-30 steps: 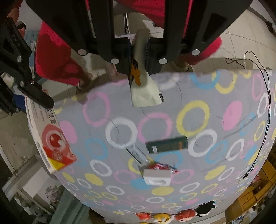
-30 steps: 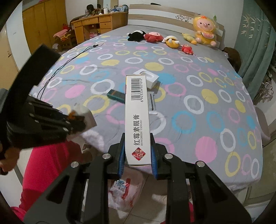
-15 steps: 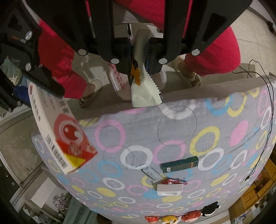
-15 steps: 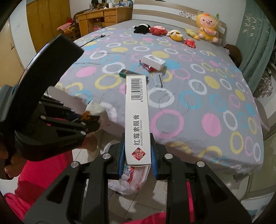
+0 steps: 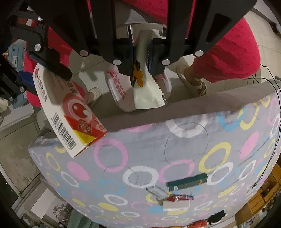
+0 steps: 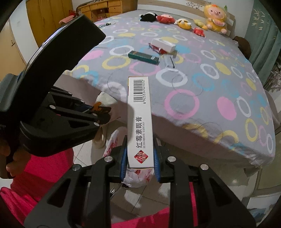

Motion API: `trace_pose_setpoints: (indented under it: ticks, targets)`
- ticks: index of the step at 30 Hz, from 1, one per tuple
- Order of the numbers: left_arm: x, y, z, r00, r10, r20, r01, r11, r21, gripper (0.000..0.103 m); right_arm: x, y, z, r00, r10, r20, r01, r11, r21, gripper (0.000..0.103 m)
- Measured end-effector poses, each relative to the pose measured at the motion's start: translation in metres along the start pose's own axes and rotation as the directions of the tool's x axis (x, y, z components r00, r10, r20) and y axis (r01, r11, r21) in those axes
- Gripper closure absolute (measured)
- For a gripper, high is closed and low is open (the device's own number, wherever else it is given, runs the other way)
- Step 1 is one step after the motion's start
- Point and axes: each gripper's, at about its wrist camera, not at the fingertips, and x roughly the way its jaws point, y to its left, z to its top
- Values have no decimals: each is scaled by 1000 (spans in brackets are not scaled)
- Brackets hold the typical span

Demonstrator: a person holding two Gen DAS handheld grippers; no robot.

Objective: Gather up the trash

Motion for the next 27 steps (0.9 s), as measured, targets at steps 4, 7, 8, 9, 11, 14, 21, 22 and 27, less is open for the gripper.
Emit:
trace_pose_setpoints:
  ticks: [4,7,8,9,11,14,21,22,27]
  targets:
    - [16,2,-2,1000,16,-22,-16,1000,-1,90,16,-1,-3,1000,7,-28,-7,1000,4,79]
    - [28,3,-2,999,14,-37,-14,1000,0,90,29,-2,-7,999,14,-48,-13,1000,12,79]
    - [32,3,-3,999,14,-44,-14,1000,0,90,33,-3,-7,998,14,-55,-14,1000,15,79]
    - [35,3,-2,999,12,-51,-13,1000,-2,90,38,-4,-7,998,17,-63,-16,1000,19,79]
    - [45,3,-3,998,4,-66,-4,1000,-10,90,47,-7,-8,997,20,-79,-17,999,29,79]
    - [59,5,-4,996,-11,-90,8,1000,-30,90,60,-11,-11,994,25,-102,-20,999,47,79]
    - [92,8,-4,988,-28,-155,18,998,-64,90,91,-19,-19,987,32,-157,-19,996,83,79]
    - [97,8,-4,986,-31,-163,19,997,-72,90,95,-20,-20,986,33,-164,-19,996,86,79]
    - [121,14,-6,976,-57,-211,31,992,-124,90,116,-24,-24,979,43,-198,-22,994,110,79]
